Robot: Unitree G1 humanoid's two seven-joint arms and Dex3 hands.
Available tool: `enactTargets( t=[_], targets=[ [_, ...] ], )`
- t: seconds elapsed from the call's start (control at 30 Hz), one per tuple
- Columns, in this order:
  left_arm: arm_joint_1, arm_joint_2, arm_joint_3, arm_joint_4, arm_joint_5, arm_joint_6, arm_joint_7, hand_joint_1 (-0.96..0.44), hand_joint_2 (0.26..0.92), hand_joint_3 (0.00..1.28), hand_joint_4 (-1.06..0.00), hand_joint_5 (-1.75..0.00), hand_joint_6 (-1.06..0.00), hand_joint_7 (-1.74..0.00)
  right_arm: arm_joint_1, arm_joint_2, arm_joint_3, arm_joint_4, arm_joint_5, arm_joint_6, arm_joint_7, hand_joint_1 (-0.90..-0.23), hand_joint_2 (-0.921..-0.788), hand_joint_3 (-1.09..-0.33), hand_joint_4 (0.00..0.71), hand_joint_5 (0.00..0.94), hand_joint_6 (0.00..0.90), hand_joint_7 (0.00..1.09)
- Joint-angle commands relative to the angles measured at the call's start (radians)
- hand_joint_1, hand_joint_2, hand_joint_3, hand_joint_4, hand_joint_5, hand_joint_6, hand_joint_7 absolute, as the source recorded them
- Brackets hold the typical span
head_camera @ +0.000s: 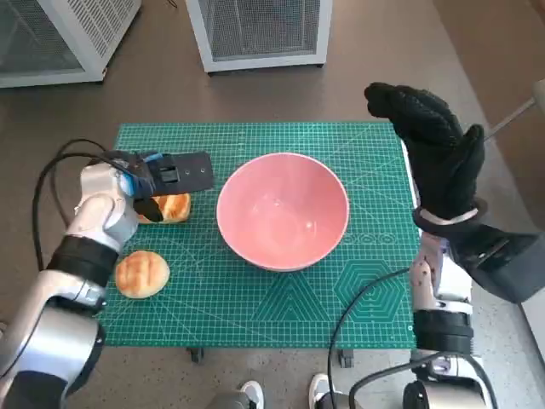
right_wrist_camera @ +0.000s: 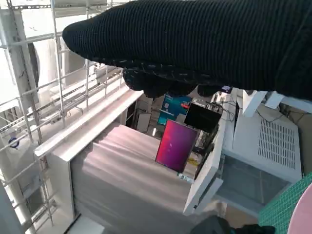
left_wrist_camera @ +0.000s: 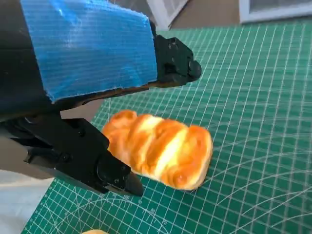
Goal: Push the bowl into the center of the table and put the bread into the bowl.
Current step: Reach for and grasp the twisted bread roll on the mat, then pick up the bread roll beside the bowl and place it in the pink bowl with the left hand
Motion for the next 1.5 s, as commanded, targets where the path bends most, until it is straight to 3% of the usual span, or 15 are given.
enactTargets(
  t=[0.03,0.4,0.47,0.5,0.53,0.57,0.6,0.67,0.73,0.9,0.93,1.0,1.07,1.23,1.5],
  targets=[
    [-0.044,-0.025,-0.021,0.098,0.021,-0.04,0.024,-0.2,0.708,0.01,-0.23,-0.04,-0.2,0.0,0.023,0.001,0.0,-0.004,0.007,0.015,0.003,-0.65,-0.921,-0.779,0.194,0.002,0.076,0.33],
    [-0.064,-0.066,-0.045,0.246,0.034,-0.078,0.094,-0.12,0.715,0.01,-0.34,-0.03,-0.28,-0.03,0.026,-0.002,-0.004,-0.015,0.011,0.022,0.004,-0.651,-0.921,-0.775,0.195,0.002,0.076,0.33],
    [-0.061,-0.07,-0.041,0.258,0.029,-0.076,0.117,-0.09,0.724,0.01,-0.44,-0.06,-0.33,-0.04,0.025,-0.002,-0.004,-0.016,0.012,0.023,0.005,-0.651,-0.921,-0.774,0.195,0.002,0.076,0.33],
    [-0.059,-0.071,-0.038,0.263,0.026,-0.075,0.128,-0.08,0.731,0.01,-0.45,-0.26,-0.35,-0.03,0.025,-0.002,-0.004,-0.017,0.012,0.023,0.005,-0.651,-0.921,-0.774,0.195,0.001,0.076,0.33],
    [-0.056,-0.073,-0.034,0.267,0.023,-0.072,0.143,-0.05,0.741,0.01,-0.42,-0.63,-0.39,-0.02,0.026,-0.002,-0.004,-0.017,0.012,0.023,0.005,-0.651,-0.921,-0.774,0.195,0.001,0.075,0.33],
    [-0.055,-0.075,-0.031,0.27,0.02,-0.07,0.154,0.11,0.756,0.12,-0.52,-0.85,-0.43,-0.02,0.026,-0.002,-0.004,-0.018,0.012,0.024,0.005,-0.651,-0.921,-0.774,0.195,0.001,0.074,0.33],
    [-0.05,-0.078,-0.029,0.274,0.018,-0.067,0.172,0.16,0.761,0.16,-0.56,-0.93,-0.45,-0.02,0.026,-0.002,-0.005,-0.02,0.012,0.023,0.005,-0.651,-0.921,-0.773,0.195,0.001,0.074,0.33],
    [-0.042,-0.082,-0.026,0.279,0.016,-0.063,0.201,0.3,0.676,0.44,-0.63,-1.18,-0.54,-0.03,0.027,-0.002,-0.005,-0.022,0.012,0.023,0.005,-0.651,-0.921,-0.772,0.195,0.001,0.074,0.33],
    [-0.036,-0.085,-0.025,0.283,0.015,-0.061,0.225,0.35,0.647,0.53,-0.66,-1.26,-0.61,-0.05,0.028,-0.002,-0.005,-0.025,0.012,0.024,0.005,-0.651,-0.921,-0.772,0.195,0.001,0.074,0.33],
    [-0.029,-0.086,-0.025,0.289,0.015,-0.06,0.261,0.38,0.717,0.43,-0.69,-1.27,-0.72,-0.2,0.028,-0.002,-0.007,-0.027,0.014,0.025,0.005,-0.651,-0.921,-0.771,0.195,0.001,0.073,0.33],
    [-0.028,-0.085,-0.026,0.289,0.015,-0.063,0.268,0.38,0.761,0.35,-0.69,-1.26,-0.7,-0.35,0.028,-0.002,-0.007,-0.027,0.014,0.025,0.005,-0.651,-0.921,-0.771,0.196,0.001,0.073,0.33],
    [-0.027,-0.081,-0.026,0.29,0.016,-0.068,0.281,0.2,0.828,0.25,-0.65,-1.25,-0.65,-0.77,0.028,-0.001,-0.008,-0.027,0.014,0.024,0.005,-0.651,-0.921,-0.771,0.196,0.001,0.074,0.32],
    [-0.027,-0.078,-0.026,0.289,0.015,-0.073,0.293,0.08,0.882,0.17,-0.62,-1.24,-0.62,-1.04,0.028,0.0,-0.008,-0.027,0.014,0.022,0.005,-0.651,-0.921,-0.771,0.196,0.002,0.074,0.32],
    [-0.031,-0.07,-0.022,0.285,0.013,-0.08,0.318,0.01,0.914,0.12,-0.6,-1.24,-0.6,-1.19,0.028,0.002,-0.007,-0.027,0.013,0.02,0.005,-0.652,-0.921,-0.771,0.197,0.001,0.075,0.32],
    [-0.047,-0.041,-0.015,0.238,0.013,-0.087,0.32,0.0,0.92,0.11,-0.62,-1.25,-0.59,-1.19,0.032,0.003,-0.007,-0.031,0.018,0.02,0.008,-0.652,-0.921,-0.772,0.197,0.001,0.077,0.32]
  ],
)
